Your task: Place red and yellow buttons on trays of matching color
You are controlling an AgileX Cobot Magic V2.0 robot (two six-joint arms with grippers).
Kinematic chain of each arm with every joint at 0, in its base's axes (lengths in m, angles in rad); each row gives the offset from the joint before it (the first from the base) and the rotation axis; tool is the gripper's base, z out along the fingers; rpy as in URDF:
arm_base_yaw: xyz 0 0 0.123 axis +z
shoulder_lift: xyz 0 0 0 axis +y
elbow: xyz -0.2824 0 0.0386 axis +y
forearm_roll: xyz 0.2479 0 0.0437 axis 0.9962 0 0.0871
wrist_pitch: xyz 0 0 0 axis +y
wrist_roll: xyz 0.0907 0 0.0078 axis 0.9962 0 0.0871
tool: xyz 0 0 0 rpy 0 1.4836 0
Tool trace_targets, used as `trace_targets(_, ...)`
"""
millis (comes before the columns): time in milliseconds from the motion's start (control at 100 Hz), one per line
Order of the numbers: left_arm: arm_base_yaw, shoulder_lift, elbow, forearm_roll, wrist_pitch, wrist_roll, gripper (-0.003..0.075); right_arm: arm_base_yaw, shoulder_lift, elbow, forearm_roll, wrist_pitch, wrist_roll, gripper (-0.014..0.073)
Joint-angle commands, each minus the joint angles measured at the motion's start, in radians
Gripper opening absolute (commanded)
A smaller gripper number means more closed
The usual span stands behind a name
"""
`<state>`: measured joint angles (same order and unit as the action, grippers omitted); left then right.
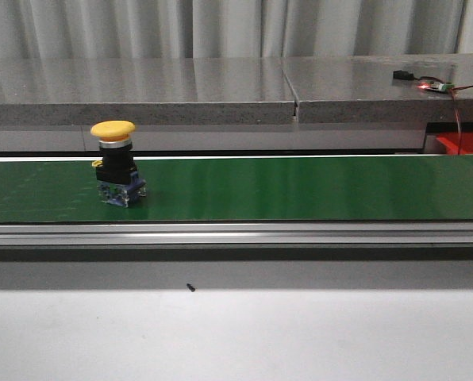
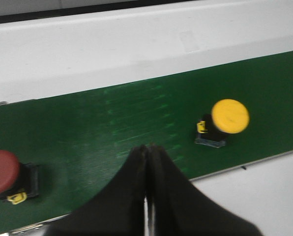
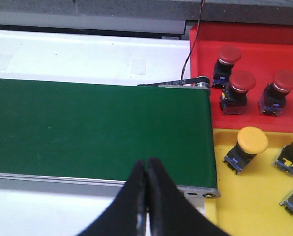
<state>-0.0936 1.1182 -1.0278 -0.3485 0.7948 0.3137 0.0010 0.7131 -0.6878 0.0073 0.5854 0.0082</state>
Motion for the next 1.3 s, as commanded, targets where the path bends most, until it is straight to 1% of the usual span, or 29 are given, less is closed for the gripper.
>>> trace_targets(0,-0.014,-0.053,0.011,-0.046,-0.084,-0.015,-0.0019,0.002,-0.006,-0.026,0.000,-0.062,-0.008,-0.0067)
trace_targets(60,-0.031,-0.080,0.047,-0.004,-0.117,-0.081,-0.0019,0.002,-0.006,-0.026,0.000,-0.062,-0.008,-0.0067)
trace_targets(160,-0.062,-0.139,0.096,0.164,-0.166,-0.267,-0.0019,0.002,-0.006,-0.026,0.000,-0.062,-0.008,-0.0067)
trace_targets(230,-0.072,-0.184,0.127,0.215,-0.175,-0.328,-0.0019,0.002,-0.006,-0.026,0.001,-0.062,-0.008,-0.0067)
trace_targets(620,-0.077,-0.506,0.329,0.215,-0.168,-0.328,-0.0019,0.002,-0.006,-0.026,0.001,-0.062,-0.008,-0.0067)
trace_targets(770,-0.077,-0.602,0.369,0.215,-0.162,-0.328,-0.0019,0.002,-0.006,-0.026,0.001,-0.062,-0.008,-0.0067)
trace_targets(940,-0.077,-0.632,0.374,0.215,-0.089,-0.328,-0.0019,0.002,-0.006,-0.026,0.001,-0.062,-0.008,-0.0067)
trace_targets(1290,-0.077,-0.632,0.374,0.215,-0.086,-0.328,-0.0019,0.002,-0.006,-0.026,0.001,-0.062,-0.008,-0.0067)
